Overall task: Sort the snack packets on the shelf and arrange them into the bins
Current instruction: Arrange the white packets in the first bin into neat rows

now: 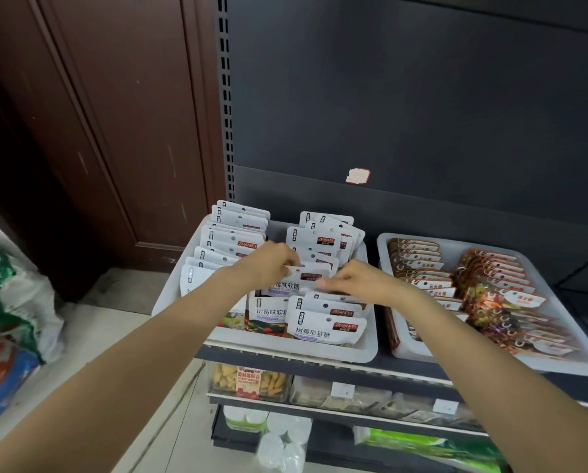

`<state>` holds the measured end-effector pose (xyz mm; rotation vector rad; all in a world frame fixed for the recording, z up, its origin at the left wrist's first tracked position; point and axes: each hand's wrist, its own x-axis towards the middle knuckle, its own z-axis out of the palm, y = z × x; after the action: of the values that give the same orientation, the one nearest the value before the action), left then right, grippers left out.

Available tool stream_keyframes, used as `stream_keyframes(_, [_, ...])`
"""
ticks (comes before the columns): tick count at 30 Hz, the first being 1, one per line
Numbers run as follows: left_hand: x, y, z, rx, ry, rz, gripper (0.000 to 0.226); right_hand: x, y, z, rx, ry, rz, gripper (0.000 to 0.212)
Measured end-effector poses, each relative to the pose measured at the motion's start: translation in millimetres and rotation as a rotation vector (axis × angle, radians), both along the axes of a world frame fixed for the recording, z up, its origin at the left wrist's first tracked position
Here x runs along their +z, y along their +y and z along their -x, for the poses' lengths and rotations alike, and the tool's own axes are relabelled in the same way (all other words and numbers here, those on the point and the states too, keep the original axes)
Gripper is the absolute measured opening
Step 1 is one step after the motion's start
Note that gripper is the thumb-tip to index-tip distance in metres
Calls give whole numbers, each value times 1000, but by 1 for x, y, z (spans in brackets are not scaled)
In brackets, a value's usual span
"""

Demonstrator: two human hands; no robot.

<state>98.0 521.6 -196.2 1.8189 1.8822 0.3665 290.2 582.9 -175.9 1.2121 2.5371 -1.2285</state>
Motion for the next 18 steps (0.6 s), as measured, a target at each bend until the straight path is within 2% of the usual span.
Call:
stream_keyframes(2, [0,-5,-5,-69,-10,-6,29,1,2,-3,-151,121,6,31])
stream_keyframes(3, [1,-8,-7,-107,-33,-4,28,-1,6,-5,-210,163,-101,24])
stream_keyframes(5, [2,-15,-11,-166,-104,17,24,-4,14,-6,-243,126,-301,21])
stream_keyframes(6, [3,-19,-11,-182,-144,34,23,-6,17,-6,-232,95,-317,26])
stream_keyframes(9, [4,-30,-11,-155,-254,112,23,-18,23,-1,-183,31,-224,39])
stream_keyframes(12, [2,-36,-11,-37,-372,178,34,-24,23,10,-155,1,-169,51])
stream_keyframes(16, [0,-35,-3,-5,-379,90,27,-24,32,25,-116,-11,-133,67])
stream_keyframes(18, [-1,-35,-1,5,-362,70,24,-26,36,29,-141,-87,-181,65])
